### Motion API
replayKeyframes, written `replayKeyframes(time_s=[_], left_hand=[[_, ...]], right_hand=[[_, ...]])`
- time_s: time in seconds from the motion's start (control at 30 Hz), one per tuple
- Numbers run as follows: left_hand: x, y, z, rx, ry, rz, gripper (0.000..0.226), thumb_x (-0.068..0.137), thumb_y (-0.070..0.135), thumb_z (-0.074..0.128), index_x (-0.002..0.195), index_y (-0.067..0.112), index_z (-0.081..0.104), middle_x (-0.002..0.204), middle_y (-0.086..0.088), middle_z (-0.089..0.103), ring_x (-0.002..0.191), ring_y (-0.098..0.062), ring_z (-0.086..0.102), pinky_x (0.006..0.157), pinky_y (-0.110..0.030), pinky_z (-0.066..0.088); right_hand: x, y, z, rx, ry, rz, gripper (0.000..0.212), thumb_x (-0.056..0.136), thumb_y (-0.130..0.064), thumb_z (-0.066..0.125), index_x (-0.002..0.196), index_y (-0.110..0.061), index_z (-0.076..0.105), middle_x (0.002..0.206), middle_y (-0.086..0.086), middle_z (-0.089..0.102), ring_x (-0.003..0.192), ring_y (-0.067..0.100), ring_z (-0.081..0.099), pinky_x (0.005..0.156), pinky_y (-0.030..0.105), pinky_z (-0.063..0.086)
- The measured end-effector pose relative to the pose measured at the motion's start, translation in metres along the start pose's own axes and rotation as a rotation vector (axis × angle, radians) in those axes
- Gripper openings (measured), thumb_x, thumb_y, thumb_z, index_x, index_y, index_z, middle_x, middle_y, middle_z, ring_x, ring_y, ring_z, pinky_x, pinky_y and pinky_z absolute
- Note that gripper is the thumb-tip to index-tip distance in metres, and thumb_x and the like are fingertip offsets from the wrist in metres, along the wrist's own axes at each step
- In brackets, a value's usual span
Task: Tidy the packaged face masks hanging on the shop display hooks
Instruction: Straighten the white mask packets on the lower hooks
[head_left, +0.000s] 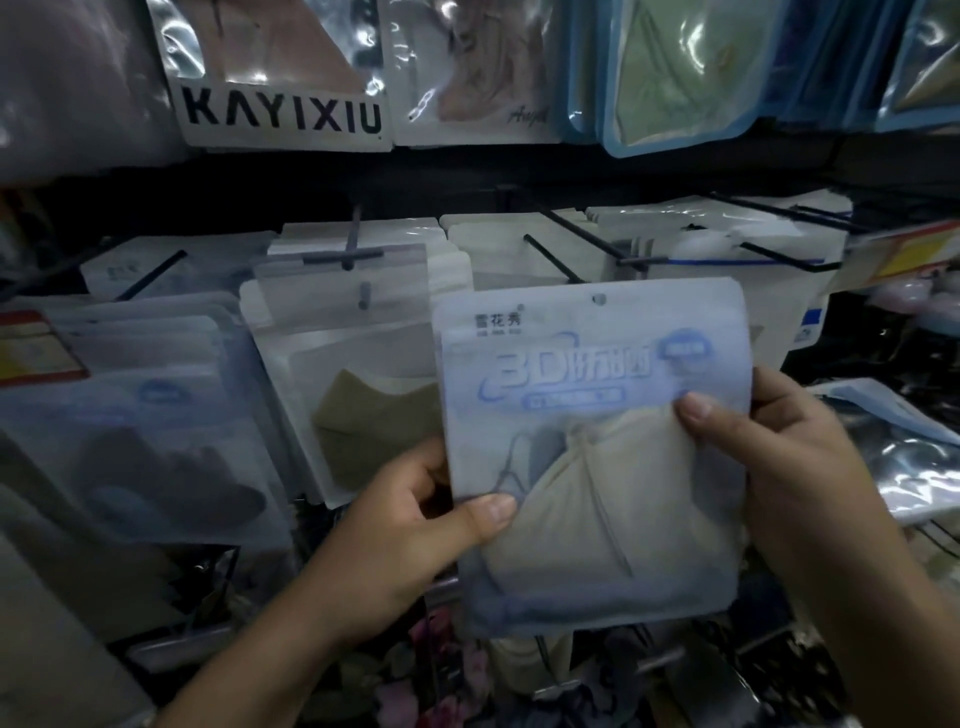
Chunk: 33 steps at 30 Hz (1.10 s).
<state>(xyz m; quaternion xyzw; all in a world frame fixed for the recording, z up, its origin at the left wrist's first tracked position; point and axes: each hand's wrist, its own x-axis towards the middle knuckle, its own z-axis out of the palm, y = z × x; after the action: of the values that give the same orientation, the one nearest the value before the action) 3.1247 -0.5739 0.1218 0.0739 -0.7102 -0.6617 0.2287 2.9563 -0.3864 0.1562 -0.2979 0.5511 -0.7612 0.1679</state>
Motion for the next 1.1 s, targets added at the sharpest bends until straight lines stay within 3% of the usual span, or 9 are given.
replayKeyframes(time_s=[0.17,0.3,0.43,0.6,0.77,0.87,0.93,1.0,1.1], left_hand=[[-0.006,0.014,-0.022,-0.071,0.232,0.028,0.017,0.076,0.032,0.085,0.09,0.032,0.076,0.09,0.004,0.077,0.083,-0.008,0.072,0.067,-0.018,0.054],[-0.016,0.026,-0.054,0.015,0.288,0.054,0.03,0.08,0.032,0.079,0.107,0.026,0.07,0.096,0.0,0.076,0.089,-0.01,0.072,0.071,-0.021,0.057],[-0.031,0.034,-0.075,0.3,0.24,0.028,0.023,0.085,0.026,0.076,0.107,0.03,0.071,0.1,0.014,0.075,0.091,-0.001,0.07,0.074,-0.013,0.052],[-0.05,0.046,-0.103,0.982,0.169,0.088,0.017,0.09,0.053,0.06,0.093,0.038,0.069,0.091,0.027,0.066,0.085,0.004,0.062,0.071,-0.023,0.047],[-0.066,0.055,-0.112,0.875,0.132,0.072,0.012,0.094,0.037,0.06,0.085,0.032,0.065,0.078,0.019,0.066,0.075,0.0,0.062,0.063,-0.019,0.044],[-0.073,0.056,-0.122,0.852,0.202,0.094,0.019,0.094,0.032,0.06,0.075,0.029,0.059,0.07,0.014,0.062,0.065,-0.003,0.059,0.056,-0.016,0.039],[-0.079,0.057,-0.129,0.853,0.232,0.096,0.017,0.094,0.031,0.061,0.078,0.025,0.062,0.072,0.01,0.064,0.068,-0.005,0.061,0.058,-0.018,0.041],[-0.083,0.06,-0.136,0.857,0.251,0.101,0.016,0.094,0.03,0.062,0.079,0.024,0.063,0.075,0.009,0.066,0.072,-0.006,0.063,0.059,-0.016,0.042],[-0.088,0.064,-0.145,0.857,0.253,0.085,0.015,0.094,0.031,0.064,0.079,0.028,0.063,0.08,0.014,0.068,0.077,-0.001,0.064,0.062,-0.013,0.042]], right_hand=[[-0.008,0.014,0.022,-0.038,-0.051,0.068,0.033,0.076,-0.014,0.066,0.108,-0.013,0.07,0.104,0.011,0.075,0.093,0.027,0.073,0.068,0.027,0.058],[-0.019,0.018,0.041,-0.173,-0.139,0.104,0.031,0.08,-0.006,0.064,0.111,-0.008,0.068,0.101,0.009,0.075,0.092,0.025,0.073,0.074,0.031,0.06],[-0.024,0.023,0.062,-0.235,-0.188,0.134,0.033,0.078,-0.01,0.065,0.111,-0.006,0.068,0.101,0.01,0.075,0.096,0.028,0.072,0.084,0.039,0.059],[-0.027,0.027,0.086,-0.312,-0.251,0.122,0.029,0.08,-0.016,0.068,0.109,-0.012,0.071,0.095,0.017,0.074,0.088,0.052,0.063,0.076,0.063,0.05],[-0.029,0.031,0.116,-0.328,-0.329,0.086,0.021,0.08,-0.017,0.068,0.1,-0.018,0.074,0.073,0.023,0.064,0.057,0.034,0.047,0.054,0.038,0.04],[-0.028,0.031,0.133,-0.357,-0.379,0.026,0.022,0.086,-0.011,0.068,0.108,-0.017,0.07,0.091,0.018,0.071,0.081,0.046,0.063,0.069,0.049,0.052],[-0.026,0.026,0.144,-0.448,-0.395,-0.09,0.032,0.087,-0.017,0.069,0.117,-0.025,0.063,0.104,0.0,0.072,0.092,0.022,0.07,0.079,0.042,0.058],[-0.025,0.018,0.156,-0.684,-0.413,-0.255,0.054,0.08,-0.044,0.07,0.13,-0.044,0.05,0.116,-0.02,0.06,0.102,0.003,0.062,0.08,0.026,0.056],[-0.021,0.007,0.181,-1.026,-0.503,-0.531,0.068,0.08,-0.057,0.061,0.141,-0.051,0.032,0.124,-0.028,0.043,0.112,-0.002,0.049,0.086,0.016,0.044]])
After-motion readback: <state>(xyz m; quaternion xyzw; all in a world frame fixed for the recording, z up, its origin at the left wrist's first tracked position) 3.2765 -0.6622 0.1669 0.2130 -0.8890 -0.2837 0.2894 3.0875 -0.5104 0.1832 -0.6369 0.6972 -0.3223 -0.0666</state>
